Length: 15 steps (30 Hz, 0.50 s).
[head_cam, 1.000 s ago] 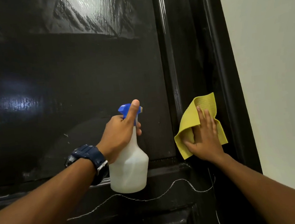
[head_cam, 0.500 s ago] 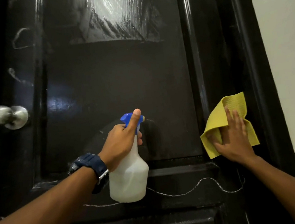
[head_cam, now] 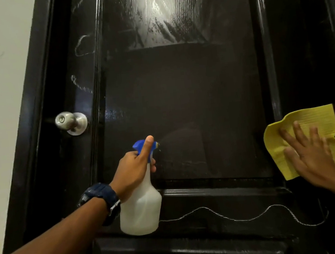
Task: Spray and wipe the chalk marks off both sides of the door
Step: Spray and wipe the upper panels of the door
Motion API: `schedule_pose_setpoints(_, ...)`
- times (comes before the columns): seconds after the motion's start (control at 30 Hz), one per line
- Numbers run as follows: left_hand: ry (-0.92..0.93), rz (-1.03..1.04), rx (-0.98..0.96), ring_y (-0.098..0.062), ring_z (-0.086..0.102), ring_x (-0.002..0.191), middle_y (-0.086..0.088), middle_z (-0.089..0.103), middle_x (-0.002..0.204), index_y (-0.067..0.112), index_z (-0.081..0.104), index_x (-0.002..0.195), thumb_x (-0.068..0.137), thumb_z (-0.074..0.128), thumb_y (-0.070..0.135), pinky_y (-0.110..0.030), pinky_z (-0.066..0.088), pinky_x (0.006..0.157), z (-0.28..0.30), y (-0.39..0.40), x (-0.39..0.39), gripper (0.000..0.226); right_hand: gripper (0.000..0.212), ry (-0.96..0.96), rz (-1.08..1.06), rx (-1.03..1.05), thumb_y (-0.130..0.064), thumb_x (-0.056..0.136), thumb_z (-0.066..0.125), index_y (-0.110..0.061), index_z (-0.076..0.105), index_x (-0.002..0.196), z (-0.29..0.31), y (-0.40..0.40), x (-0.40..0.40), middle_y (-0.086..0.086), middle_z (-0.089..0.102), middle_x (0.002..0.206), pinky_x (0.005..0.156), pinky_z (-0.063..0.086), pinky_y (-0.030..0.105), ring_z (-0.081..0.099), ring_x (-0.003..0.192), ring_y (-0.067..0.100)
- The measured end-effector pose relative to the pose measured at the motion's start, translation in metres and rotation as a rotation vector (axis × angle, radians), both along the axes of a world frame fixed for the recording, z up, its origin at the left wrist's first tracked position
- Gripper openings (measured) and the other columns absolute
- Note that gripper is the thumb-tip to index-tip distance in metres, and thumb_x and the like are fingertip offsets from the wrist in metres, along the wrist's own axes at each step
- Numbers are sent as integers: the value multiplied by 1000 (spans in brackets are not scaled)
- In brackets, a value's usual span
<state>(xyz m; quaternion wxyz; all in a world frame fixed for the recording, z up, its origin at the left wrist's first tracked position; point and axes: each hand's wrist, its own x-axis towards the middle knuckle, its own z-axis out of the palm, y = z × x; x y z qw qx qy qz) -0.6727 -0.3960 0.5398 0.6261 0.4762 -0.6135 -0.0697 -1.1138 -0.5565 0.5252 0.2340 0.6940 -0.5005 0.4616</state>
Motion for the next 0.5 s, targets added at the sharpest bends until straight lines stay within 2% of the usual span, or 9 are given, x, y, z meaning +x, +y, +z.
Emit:
schedule_pose_setpoints(0.1,10,-1,-12,-17,66,67,-13,73,77,-1,70,87,91,36,72,-32,52,75,-3,-2,10,81,76,-57,147,78,-79,86,7,-47,5,156,11,13,15,-16,-4,166,122,-12,48,-24,150,19)
schedule_pose_setpoints(0.17,23,-10,-20,-15,66,65,-11,73,75,-2,69,89,89,36,73,-31,51,73,-4,-5,13,82,78,83,221,97,-86,82,1,-50,1,152,18,16,46,-14,-4,167,123,-14,47,-28,150,19)
schedule_pose_setpoints(0.27,48,-12,-26,-12,65,62,-10,72,74,-1,69,89,88,37,72,-30,50,72,-12,-13,17,80,67,292,83,7,-75,90,5,-55,-14,151,7,6,96,-17,-25,164,118,-18,53,-38,146,23)
schedule_pose_setpoints(0.33,51,1,-24,-12,66,63,-11,73,74,2,70,85,86,36,74,-32,51,74,-19,-17,23,79,68,280,-15,-104,-68,94,15,-49,-8,156,2,2,109,-9,-20,166,118,-9,61,-28,150,31)
schedule_pose_setpoints(0.4,56,6,-17,-14,67,65,-9,73,73,5,70,82,84,35,76,-33,52,76,-23,-13,30,79,70,322,-56,-120,-68,96,17,-45,-5,158,1,2,102,-6,-16,168,118,-4,64,-24,151,34)
schedule_pose_setpoints(0.5,72,-10,-27,-10,66,62,-9,73,74,2,71,86,84,35,75,-30,50,74,-24,-4,36,81,67,544,-99,-171,-64,100,16,-37,5,160,2,4,87,2,1,170,118,3,66,-13,153,41)
